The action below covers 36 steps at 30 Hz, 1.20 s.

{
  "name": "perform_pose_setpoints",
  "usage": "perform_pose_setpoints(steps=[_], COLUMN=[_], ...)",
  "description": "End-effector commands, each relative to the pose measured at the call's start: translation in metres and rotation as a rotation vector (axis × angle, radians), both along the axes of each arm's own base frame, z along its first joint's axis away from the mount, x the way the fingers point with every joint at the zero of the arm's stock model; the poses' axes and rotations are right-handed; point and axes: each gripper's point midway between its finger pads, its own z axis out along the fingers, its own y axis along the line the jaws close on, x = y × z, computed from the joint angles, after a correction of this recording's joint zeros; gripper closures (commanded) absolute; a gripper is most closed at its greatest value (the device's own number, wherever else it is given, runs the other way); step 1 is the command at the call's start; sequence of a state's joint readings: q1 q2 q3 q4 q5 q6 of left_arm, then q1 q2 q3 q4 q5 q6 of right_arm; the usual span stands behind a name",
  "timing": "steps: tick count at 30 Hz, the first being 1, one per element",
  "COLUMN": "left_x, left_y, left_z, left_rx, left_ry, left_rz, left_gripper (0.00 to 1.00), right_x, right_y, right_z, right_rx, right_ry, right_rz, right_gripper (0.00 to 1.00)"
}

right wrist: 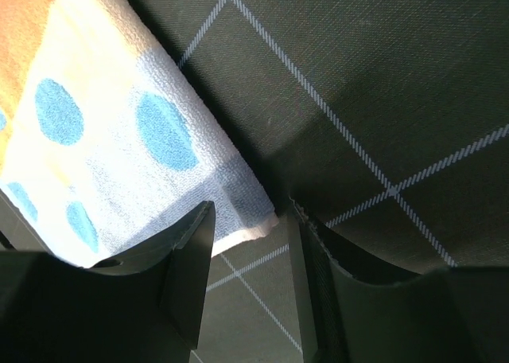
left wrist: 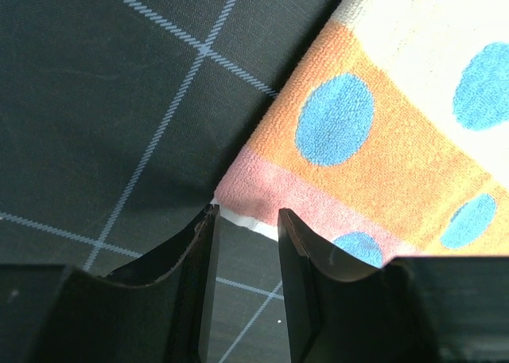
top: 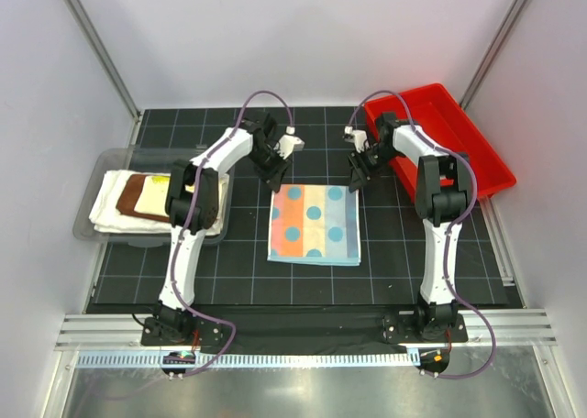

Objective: Fold and stack the towels
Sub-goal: Fold the towel

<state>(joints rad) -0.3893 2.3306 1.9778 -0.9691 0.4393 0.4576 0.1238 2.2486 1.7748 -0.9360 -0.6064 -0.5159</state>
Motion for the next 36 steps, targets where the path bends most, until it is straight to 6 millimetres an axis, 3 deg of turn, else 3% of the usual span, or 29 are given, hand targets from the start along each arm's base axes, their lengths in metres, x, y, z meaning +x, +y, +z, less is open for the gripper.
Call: perform_pose_setpoints(steps=[1,9,14,16,21,36], left_x=[0.004,0.010,0.022,0.022,0.027,0.005], left_y=[-0.002,0.000,-0.001,-0.001,0.001,-0.008], left_z=[0.007,-0.006,-0.004,-0.004,0.001,-0.008], left_rx=[-0.045,-0.014,-0.029,-0.044,-0.069,-0.087], left_ry=[0.007,0.005,-0.023,-0.010,-0.017,0.088], left_rz=[-0.032,-0.021,-0.010,-0.014,-0.016,-0.058], left_gripper=[0.61,0.59,0.58,0.58,0.57,0.60], right_x=[0.008,0.007,0.008,0.007,0.007,0.015], right_y=[-0.001,0.000,0.001,0.001,0.001,0.002], right_z=[0.011,0.010,0.009,0.008,0.008,0.013], right_rx=[0.006,0.027,0.037,0.038,0.040,0.044], right_ry=[-0.035,-0.032,-0.032,-0.031,-0.035,-0.071], right_rz=[0.021,0.036,0.044,0.045,0.056,0.042], right_gripper=[0.51,0.55,0.69,0.83,0.99,0.99])
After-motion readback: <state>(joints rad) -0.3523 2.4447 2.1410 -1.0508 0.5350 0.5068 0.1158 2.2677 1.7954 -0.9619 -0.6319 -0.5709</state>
